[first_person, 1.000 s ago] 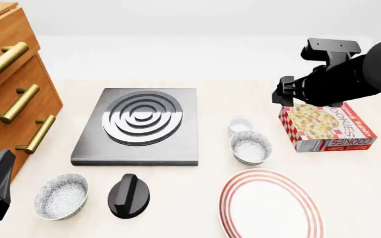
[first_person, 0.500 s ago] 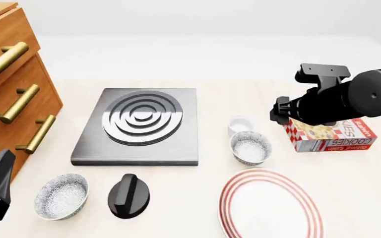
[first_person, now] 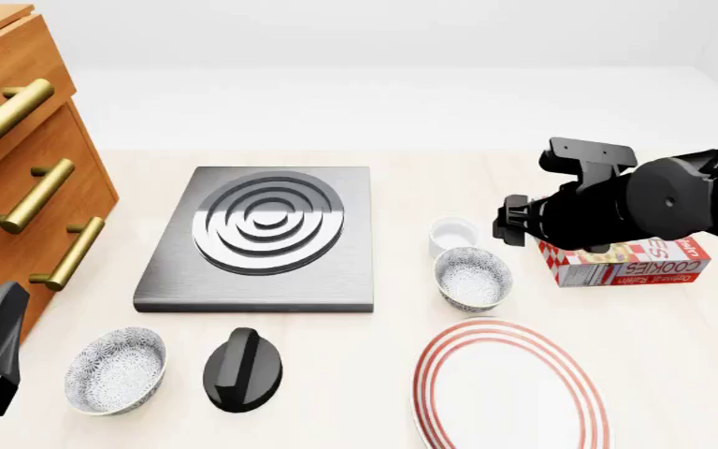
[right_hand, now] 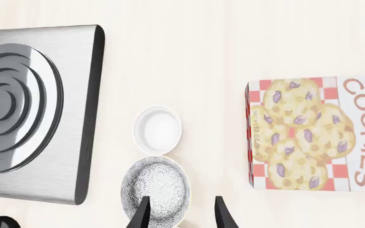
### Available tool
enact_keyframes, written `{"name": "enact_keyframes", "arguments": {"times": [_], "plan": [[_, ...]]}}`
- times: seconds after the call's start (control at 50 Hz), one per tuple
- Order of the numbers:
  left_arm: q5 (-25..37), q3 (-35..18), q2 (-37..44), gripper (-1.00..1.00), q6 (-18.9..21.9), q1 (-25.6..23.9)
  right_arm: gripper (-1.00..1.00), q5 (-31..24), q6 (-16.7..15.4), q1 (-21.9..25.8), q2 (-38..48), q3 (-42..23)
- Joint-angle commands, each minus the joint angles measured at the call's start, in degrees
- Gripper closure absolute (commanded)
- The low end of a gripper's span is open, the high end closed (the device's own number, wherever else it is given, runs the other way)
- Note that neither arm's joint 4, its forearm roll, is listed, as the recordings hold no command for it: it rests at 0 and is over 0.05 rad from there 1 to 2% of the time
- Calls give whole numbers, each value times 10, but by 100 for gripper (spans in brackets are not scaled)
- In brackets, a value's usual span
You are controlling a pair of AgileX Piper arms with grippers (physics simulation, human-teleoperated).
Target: Pick the akita bowl between the plate and the ramekin and place it on the plate.
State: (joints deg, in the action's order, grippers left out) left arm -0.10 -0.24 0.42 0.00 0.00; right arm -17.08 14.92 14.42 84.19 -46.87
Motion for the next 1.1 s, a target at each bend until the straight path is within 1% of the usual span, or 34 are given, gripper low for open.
{"name": "enact_keyframes", "arguments": {"times": [0.02, 0.14, 0.22, 0.26, 0.32, 0.36, 0.4, 0.46, 0.54, 0.76, 0.8, 1.1], "plan": [[0, 0, 0, -100, 0, 0, -100, 30, 30, 19, 26, 10], [0, 0, 0, -100, 0, 0, -100, 41, 33, 19, 35, 16], [0, 0, 0, -100, 0, 0, -100, 45, 24, 7, 37, 20], [0, 0, 0, -100, 0, 0, -100, 48, 14, -3, 38, 25], [0, 0, 0, -100, 0, 0, -100, 54, 15, -4, 42, 29], [0, 0, 0, -100, 0, 0, -100, 59, 27, 0, 43, 31], [0, 0, 0, -100, 0, 0, -100, 63, 17, -7, 47, 33], [0, 0, 0, -100, 0, 0, -100, 68, 19, -9, 53, 35], [0, 0, 0, -100, 0, 0, -100, 72, 10, -15, 57, 37], [0, 0, 0, -100, 0, 0, -100, 93, 4, -15, 84, 47], [0, 0, 0, -100, 0, 0, -100, 96, 9, -12, 89, 49], [0, 0, 0, -100, 0, 0, -100, 105, 12, -5, 97, 56]]}}
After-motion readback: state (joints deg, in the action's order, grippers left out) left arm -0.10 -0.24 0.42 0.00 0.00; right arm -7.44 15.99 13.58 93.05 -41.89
